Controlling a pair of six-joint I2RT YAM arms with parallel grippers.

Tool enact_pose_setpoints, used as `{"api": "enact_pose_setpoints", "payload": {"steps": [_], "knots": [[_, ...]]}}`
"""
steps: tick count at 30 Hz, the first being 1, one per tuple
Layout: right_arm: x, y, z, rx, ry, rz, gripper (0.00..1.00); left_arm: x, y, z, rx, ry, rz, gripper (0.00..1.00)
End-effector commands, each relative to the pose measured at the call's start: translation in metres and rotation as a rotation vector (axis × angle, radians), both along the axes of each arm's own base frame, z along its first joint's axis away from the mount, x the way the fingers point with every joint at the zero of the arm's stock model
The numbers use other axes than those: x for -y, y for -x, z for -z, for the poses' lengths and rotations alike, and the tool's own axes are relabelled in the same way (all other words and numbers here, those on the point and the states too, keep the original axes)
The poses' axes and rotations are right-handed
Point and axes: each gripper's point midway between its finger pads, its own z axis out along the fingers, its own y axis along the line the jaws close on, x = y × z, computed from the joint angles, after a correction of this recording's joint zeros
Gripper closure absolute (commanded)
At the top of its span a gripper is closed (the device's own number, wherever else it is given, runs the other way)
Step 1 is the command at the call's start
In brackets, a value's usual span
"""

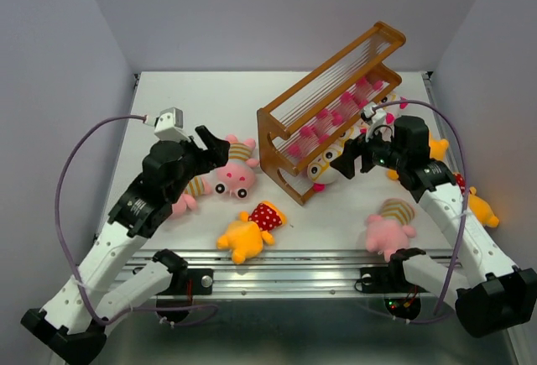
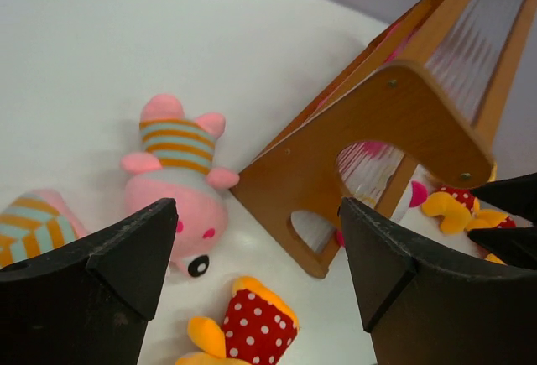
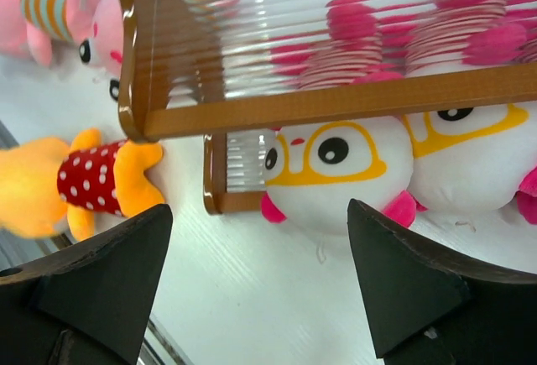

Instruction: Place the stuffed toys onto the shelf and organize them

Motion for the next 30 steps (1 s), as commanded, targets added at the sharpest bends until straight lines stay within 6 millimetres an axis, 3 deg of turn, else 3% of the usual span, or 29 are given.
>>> {"api": "enact_pose_setpoints", "payload": {"steps": [1, 3, 7, 15, 18, 25, 27, 28, 30], "knots": [[-0.002, 0.032, -0.005, 0.030, 0.082, -0.163, 0.10, 0.003, -0.001, 0.063, -0.229, 0.018, -0.052, 0.12], [-0.003, 0.037, -0.007, 0.019, 0.079, -0.185, 0.09, 0.006, -0.005, 0.088, -0.306, 0.015, -0.050, 0.13], [-0.003, 0.035, -0.010, 0.014, 0.079, -0.175, 0.09, 0.014, -0.019, 0.118, -0.378, 0.019, -0.001, 0.13], [-0.004, 0.033, -0.013, -0.006, 0.058, -0.166, 0.06, -0.003, -0.082, 0.154, -0.414, -0.057, 0.022, 0.13], [-0.002, 0.032, -0.014, -0.009, 0.049, -0.156, 0.06, 0.000, -0.106, 0.182, -0.497, -0.118, 0.064, 0.14], [0.001, 0.033, -0.017, 0.000, 0.047, -0.144, 0.06, 0.012, -0.129, 0.235, -0.625, -0.212, 0.180, 0.18], [0.001, 0.033, -0.018, 0.001, 0.046, -0.144, 0.06, 0.015, -0.131, 0.242, -0.638, -0.215, 0.208, 0.23], [0.001, 0.033, -0.018, 0.002, 0.045, -0.144, 0.06, 0.018, -0.132, 0.249, -0.652, -0.209, 0.220, 0.31], [0.001, 0.034, -0.019, 0.006, 0.044, -0.147, 0.06, 0.024, -0.131, 0.255, -0.665, -0.193, 0.253, 0.61]]}}
